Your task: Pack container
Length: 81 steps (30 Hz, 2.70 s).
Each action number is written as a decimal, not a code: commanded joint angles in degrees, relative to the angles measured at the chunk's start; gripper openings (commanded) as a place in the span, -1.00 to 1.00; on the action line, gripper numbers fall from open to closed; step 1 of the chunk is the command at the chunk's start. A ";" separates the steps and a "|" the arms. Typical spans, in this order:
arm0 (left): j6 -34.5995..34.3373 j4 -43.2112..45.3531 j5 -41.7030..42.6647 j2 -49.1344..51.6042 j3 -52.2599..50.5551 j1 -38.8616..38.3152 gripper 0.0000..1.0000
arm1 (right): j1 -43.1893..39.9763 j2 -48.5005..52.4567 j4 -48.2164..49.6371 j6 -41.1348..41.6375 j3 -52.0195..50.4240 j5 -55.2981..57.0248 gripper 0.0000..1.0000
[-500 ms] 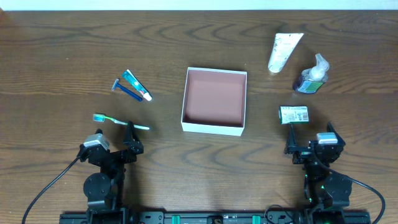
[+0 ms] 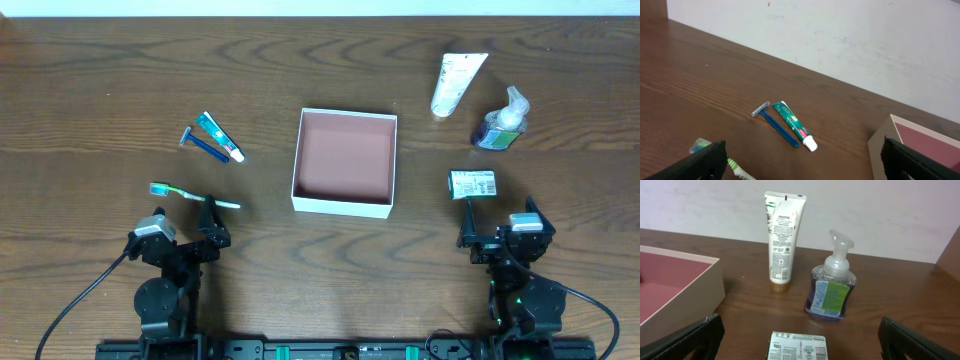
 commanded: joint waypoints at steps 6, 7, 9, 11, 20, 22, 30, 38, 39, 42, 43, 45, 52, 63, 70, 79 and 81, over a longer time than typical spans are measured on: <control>0.92 -2.27 0.61 -0.35 -0.79 -0.17 0.96 | -0.42 -0.42 -0.26 -0.74 -0.11 -0.61 0.98; 0.94 -2.25 0.61 -0.35 -0.79 -0.17 0.96 | -0.42 -0.42 -0.26 -0.74 -0.11 -0.59 0.98; 0.94 -2.25 0.61 -0.35 -0.79 -0.17 0.96 | -0.42 -0.42 -0.26 -0.74 -0.11 -0.61 0.98; 0.94 -2.27 0.61 -0.35 -0.79 -0.17 0.96 | -0.42 -0.42 -0.26 -0.76 -0.11 -0.59 0.99; 0.94 -2.27 0.61 -0.35 -0.79 -0.17 0.96 | -0.42 -0.42 -0.07 -0.46 -0.11 -1.07 0.98; 0.94 -2.27 0.61 -0.35 -0.79 -0.17 0.96 | -0.39 -0.42 0.48 2.14 -0.09 -1.07 0.99; 0.94 -2.27 0.61 -0.35 -0.79 -0.17 0.96 | -0.39 0.87 2.95 8.31 0.76 -21.38 0.99; 0.94 -2.27 0.61 -0.35 -0.79 -0.17 0.96 | -0.39 19.52 -1.20 9.79 14.95 -27.76 0.99; 0.94 -2.27 0.61 -0.35 -0.79 -0.17 0.96 | -0.39 22.62 -2.05 9.79 17.70 -28.79 0.99; 0.94 -2.27 0.61 -0.35 -0.79 -0.17 0.96 | -0.17 33.73 -7.06 9.73 28.11 -32.94 0.98; 0.94 -2.27 0.61 -0.35 -0.79 -0.17 0.96 | 0.04 38.25 -10.29 9.70 32.63 -34.49 0.98; 0.94 -2.27 0.61 -0.35 -0.79 -0.17 0.96 | 0.68 45.92 -17.03 9.57 40.52 -36.48 0.98; 0.94 -2.27 0.61 -0.35 -0.79 -0.17 0.96 | 1.60 65.07 -23.56 11.56 53.24 -48.39 0.98; 0.94 -2.27 0.61 -0.35 -0.79 -0.17 0.96 | 10.69 77.33 -29.03 14.91 53.27 -29.94 0.98; 0.94 -2.27 0.61 -0.35 -0.79 -0.17 0.96 | 17.77 77.33 -31.32 22.82 53.27 -14.97 0.98; 0.94 -2.27 0.61 -0.35 -0.79 -0.17 0.96 | 18.82 77.42 -34.93 25.03 53.27 -10.88 0.99; 0.94 -2.27 0.61 -0.35 -0.79 -0.17 0.96 | 18.84 77.72 -34.75 25.03 53.27 -10.86 0.99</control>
